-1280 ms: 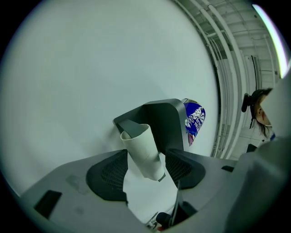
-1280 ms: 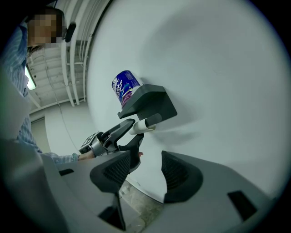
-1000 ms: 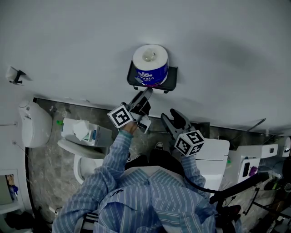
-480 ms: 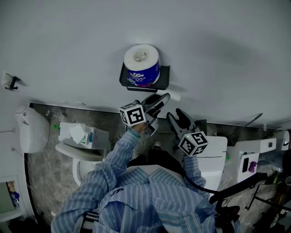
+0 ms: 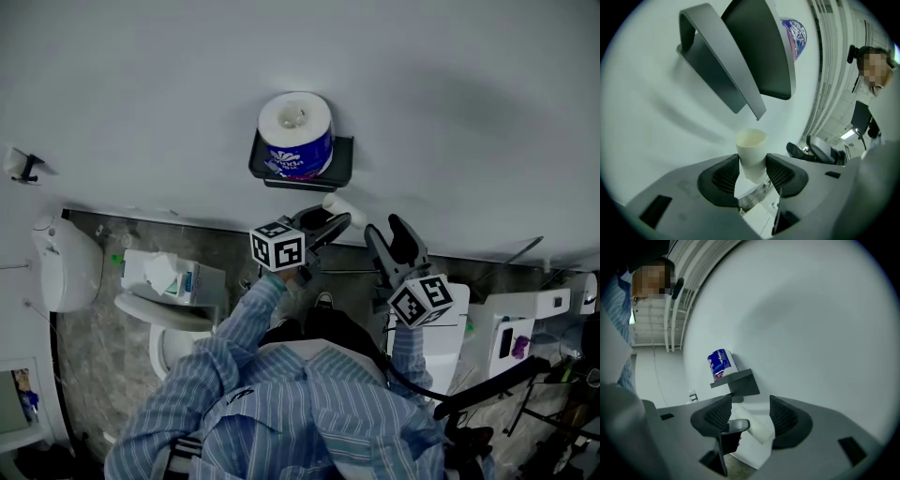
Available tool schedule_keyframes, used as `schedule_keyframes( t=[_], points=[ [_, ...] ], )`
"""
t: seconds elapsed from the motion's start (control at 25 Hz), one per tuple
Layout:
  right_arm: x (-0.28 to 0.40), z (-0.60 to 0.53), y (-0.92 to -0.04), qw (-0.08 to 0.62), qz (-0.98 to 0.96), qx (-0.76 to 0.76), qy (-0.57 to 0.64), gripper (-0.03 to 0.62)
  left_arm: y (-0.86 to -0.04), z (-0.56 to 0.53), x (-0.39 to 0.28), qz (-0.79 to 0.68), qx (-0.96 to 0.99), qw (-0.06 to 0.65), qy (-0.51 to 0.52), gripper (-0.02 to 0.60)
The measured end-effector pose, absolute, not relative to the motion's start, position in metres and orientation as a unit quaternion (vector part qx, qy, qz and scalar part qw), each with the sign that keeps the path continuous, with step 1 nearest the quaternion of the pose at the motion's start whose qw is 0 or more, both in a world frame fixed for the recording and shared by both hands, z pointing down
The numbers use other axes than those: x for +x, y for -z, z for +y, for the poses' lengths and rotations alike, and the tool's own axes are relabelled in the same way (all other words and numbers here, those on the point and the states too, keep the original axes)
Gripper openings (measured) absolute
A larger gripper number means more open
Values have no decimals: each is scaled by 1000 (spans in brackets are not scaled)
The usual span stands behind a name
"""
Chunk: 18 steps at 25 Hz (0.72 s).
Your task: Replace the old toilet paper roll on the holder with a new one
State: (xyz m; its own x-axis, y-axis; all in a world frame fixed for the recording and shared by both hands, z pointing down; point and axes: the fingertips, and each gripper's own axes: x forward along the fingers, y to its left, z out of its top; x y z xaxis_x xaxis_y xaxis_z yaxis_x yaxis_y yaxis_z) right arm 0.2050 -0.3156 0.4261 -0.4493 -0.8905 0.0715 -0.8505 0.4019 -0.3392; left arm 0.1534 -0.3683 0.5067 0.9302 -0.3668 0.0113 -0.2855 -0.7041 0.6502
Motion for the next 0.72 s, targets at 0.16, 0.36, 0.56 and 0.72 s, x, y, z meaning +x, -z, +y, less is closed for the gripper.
schedule_keyframes(
  t=[0.16,0.36,0.56,0.72],
  points=[
    [178,-334,-394,30,864,-491,106,264,-504,-365,132,-201,925,317,52,181],
    [141,-357,-364,21,896,-441,57,279,-497,-361,108,-220,931,286,44,181],
    [113,-365,-333,0,909,-416,12,306,-496,-356,81,-247,926,281,50,181],
    [94,-373,-320,-34,909,-414,-23,327,-503,-351,56,-268,917,291,57,181]
  ],
)
